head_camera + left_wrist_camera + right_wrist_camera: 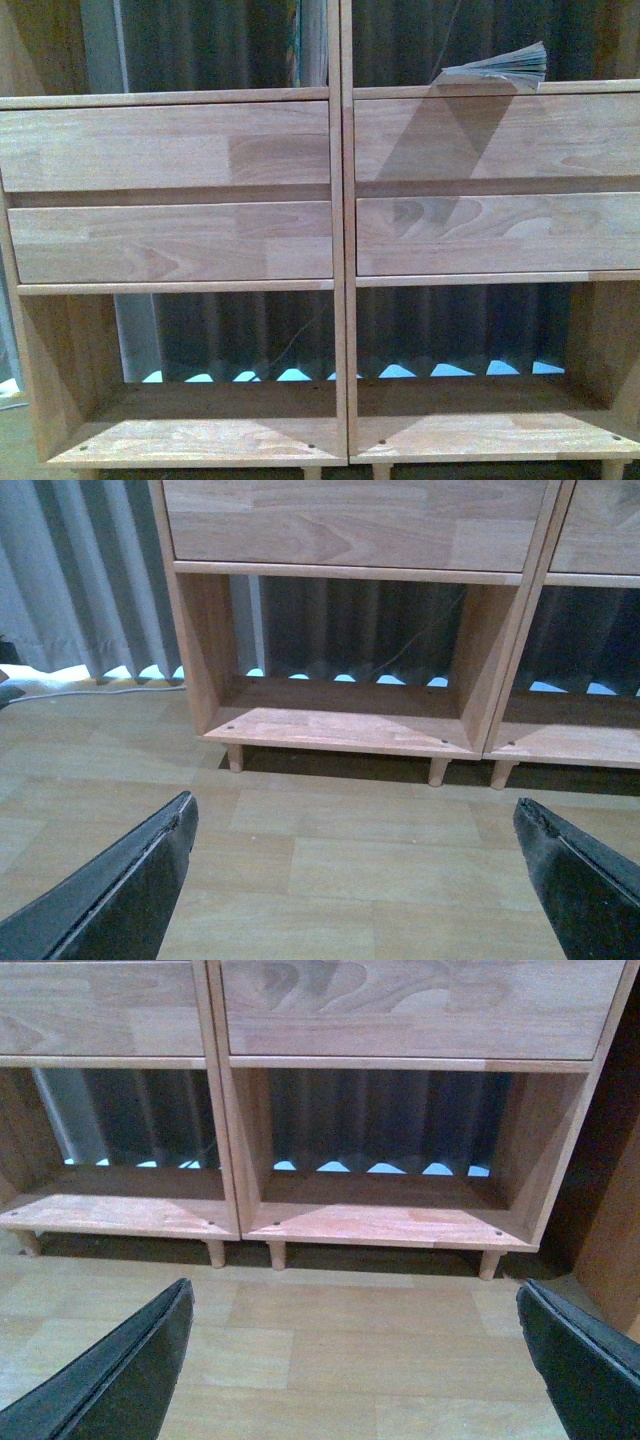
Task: Organize books on shelf
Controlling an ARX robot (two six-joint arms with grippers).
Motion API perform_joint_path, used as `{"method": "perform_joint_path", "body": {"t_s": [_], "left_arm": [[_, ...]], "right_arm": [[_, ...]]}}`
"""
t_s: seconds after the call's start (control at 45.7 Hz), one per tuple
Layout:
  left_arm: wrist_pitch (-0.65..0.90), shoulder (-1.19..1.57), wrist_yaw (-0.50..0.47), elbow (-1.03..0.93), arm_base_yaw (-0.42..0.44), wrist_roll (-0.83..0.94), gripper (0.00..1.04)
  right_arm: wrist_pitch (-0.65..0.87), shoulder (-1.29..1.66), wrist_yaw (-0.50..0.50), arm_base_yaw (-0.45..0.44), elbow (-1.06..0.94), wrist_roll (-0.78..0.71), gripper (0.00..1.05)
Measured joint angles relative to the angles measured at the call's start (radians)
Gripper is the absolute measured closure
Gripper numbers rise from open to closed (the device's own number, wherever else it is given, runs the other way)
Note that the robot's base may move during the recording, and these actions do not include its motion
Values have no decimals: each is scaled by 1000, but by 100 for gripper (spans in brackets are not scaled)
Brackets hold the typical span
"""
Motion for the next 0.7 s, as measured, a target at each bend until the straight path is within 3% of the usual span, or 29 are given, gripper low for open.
{"method": "perform_joint_path", "body": {"t_s": [0.7], "left_arm": [[0, 0, 0, 0, 0, 0, 7]], "right_arm": [[0, 0, 0, 0, 0, 0, 7]]}}
